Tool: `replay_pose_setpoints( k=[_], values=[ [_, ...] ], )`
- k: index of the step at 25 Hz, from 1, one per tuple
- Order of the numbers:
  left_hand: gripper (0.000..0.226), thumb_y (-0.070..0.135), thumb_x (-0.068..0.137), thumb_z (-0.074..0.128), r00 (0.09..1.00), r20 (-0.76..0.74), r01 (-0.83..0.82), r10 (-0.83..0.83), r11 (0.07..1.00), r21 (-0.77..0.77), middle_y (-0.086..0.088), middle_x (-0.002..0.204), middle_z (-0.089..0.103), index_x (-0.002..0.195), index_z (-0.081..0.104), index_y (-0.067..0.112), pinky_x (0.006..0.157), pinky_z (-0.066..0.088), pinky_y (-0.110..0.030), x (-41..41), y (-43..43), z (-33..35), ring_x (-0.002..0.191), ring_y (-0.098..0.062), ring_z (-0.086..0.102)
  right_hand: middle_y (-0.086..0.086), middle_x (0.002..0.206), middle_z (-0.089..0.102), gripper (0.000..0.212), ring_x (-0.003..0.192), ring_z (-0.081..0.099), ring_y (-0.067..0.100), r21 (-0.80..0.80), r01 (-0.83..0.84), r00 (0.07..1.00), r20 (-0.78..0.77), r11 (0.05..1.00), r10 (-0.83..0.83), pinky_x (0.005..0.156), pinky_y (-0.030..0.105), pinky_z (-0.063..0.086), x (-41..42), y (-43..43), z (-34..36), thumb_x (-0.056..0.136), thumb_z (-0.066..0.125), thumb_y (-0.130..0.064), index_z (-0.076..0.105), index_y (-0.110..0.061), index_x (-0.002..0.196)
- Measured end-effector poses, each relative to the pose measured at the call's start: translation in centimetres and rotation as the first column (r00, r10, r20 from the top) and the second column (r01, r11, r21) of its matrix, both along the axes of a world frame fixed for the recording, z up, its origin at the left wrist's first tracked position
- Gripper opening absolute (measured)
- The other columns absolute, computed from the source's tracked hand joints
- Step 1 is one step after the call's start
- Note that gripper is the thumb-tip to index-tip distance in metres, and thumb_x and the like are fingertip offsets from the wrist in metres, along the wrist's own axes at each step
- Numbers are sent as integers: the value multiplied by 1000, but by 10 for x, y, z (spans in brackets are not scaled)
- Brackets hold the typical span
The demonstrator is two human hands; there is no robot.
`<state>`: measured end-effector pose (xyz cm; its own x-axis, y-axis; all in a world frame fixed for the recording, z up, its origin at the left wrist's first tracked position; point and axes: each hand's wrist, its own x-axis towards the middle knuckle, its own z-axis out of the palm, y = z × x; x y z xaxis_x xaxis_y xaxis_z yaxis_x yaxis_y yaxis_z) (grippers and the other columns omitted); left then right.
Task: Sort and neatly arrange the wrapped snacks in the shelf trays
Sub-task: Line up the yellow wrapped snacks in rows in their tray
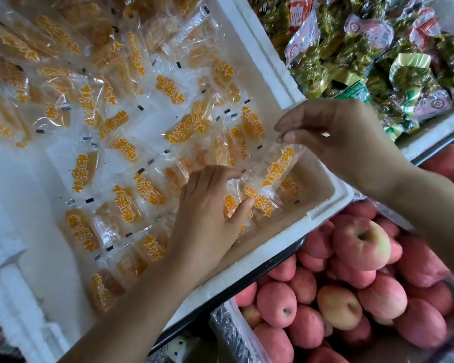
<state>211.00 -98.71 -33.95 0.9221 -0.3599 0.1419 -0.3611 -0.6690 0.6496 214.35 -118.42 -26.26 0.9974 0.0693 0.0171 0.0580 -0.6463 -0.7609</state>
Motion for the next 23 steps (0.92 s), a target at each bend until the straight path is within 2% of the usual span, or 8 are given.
replay_pose_setpoints(
  k=[2, 4, 8, 11, 13, 15, 19, 23],
  values=[
    [46, 42, 81, 53, 998, 3, 61, -62, 988, 142, -4, 118, 57, 116, 57, 12, 95, 40, -36, 0, 3, -5, 111, -21, 47, -12, 73, 64, 16, 77, 61, 4, -281, -203, 978, -1, 938, 211, 74, 5, 38, 10, 2, -5, 83, 65, -2, 71, -16, 89],
    [49, 35, 79, 67, 997, -11, 75, -75, 978, 196, -8, 120, 55, 119, 56, 9, 94, 42, -41, -3, 3, -7, 112, -23, 45, -21, 69, 51, 22, 69, 54, 3, -424, -366, 929, -121, 828, 349, 66, 8, 35, 16, 10, -18, 86, 59, -2, 69, -19, 94],
    [56, 26, 70, 81, 996, 45, 58, -72, 966, 251, -12, 113, 58, 118, 59, 6, 89, 48, -43, -5, 7, -8, 106, -33, 56, -16, 80, 50, 27, 89, 56, 12, -459, -507, 861, -233, 729, 452, 78, 22, 41, 19, 19, -46, 90, 52, -6, 65, -27, 102],
    [55, 33, 73, 75, 996, 52, 58, -77, 955, 291, -11, 114, 58, 119, 60, 6, 89, 48, -42, -6, 7, -8, 105, -31, 57, 1, 94, 61, 20, 91, 56, 25, -578, -482, 827, -52, 658, 560, 81, 34, 46, 18, 17, -53, 87, 51, -11, 66, -17, 100],
    [54, 39, 76, 65, 996, 48, 57, -77, 944, 324, -10, 114, 58, 120, 59, 8, 89, 48, -41, -6, 7, -8, 105, -29, 56, 5, 104, 60, 29, 92, 55, 26, -621, -397, 848, 33, 676, 529, 79, 34, 44, 10, 13, -53, 88, 46, -29, 63, -15, 108],
    [54, 43, 78, 59, 997, 36, 58, -75, 938, 343, -8, 114, 57, 121, 59, 10, 89, 47, -40, -7, 7, -7, 105, -27, 56, 5, 107, 59, 38, 92, 57, 25, -636, -413, 836, 20, 652, 549, 75, 34, 47, -4, 9, -57, 87, 48, -40, 60, -16, 113],
    [48, 46, 86, 48, 996, 54, 50, -71, 947, 318, -4, 115, 55, 121, 55, 15, 90, 42, -34, -8, 11, -7, 105, -23, 55, 5, 115, 58, 55, 98, 58, 27, -608, -442, 842, -28, 660, 538, 72, 37, 54, -11, 8, -56, 78, 67, -35, 49, -12, 125],
    [36, 35, 89, 47, 996, 74, -59, 49, 989, 134, -5, 114, 54, 116, 56, 13, 89, 40, -32, 11, 44, -1, 104, -20, 51, 8, 118, 56, 42, 107, 55, 29, -521, -371, 874, 85, 769, 479, 81, 36, 46, 21, 42, -40, 91, 53, -29, 48, -12, 128]
  ],
)
